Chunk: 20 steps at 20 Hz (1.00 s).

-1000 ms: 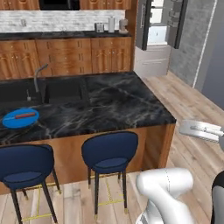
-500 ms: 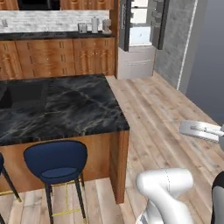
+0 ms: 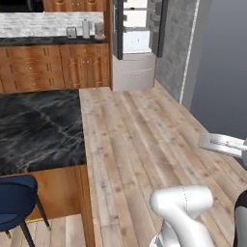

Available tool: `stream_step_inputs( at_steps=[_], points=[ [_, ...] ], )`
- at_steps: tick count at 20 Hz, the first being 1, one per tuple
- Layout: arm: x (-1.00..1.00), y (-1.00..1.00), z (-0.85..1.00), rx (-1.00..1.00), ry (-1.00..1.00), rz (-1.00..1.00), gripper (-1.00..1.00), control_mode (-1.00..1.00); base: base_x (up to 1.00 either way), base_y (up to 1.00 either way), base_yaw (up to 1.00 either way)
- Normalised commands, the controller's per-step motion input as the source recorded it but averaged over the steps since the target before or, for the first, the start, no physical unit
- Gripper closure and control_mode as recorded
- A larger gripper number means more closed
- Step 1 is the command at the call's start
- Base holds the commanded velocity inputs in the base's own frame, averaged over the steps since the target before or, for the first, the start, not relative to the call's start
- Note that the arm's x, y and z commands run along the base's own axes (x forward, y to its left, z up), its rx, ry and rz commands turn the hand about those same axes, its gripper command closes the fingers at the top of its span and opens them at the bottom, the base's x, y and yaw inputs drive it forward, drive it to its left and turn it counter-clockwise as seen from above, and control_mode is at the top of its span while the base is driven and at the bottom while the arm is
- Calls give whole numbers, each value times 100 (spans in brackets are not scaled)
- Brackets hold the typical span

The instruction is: Pick up the tangerine and banana from the fridge and place one fruit on each plate on the dining counter.

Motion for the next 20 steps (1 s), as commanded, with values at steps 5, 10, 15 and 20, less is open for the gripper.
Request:
stream_step_inputs(
  at_steps=[5,10,15,20],
  points=[
    [0,0,0,0,0,0,-100,100,98,-100,3],
    [0,0,0,0,0,0,-100,100,100,-96,7],
    [0,0,0,0,0,0,-100,100,100,-80,9],
    [0,0,0,0,0,0,-100,100,100,-67,4]
  ],
)
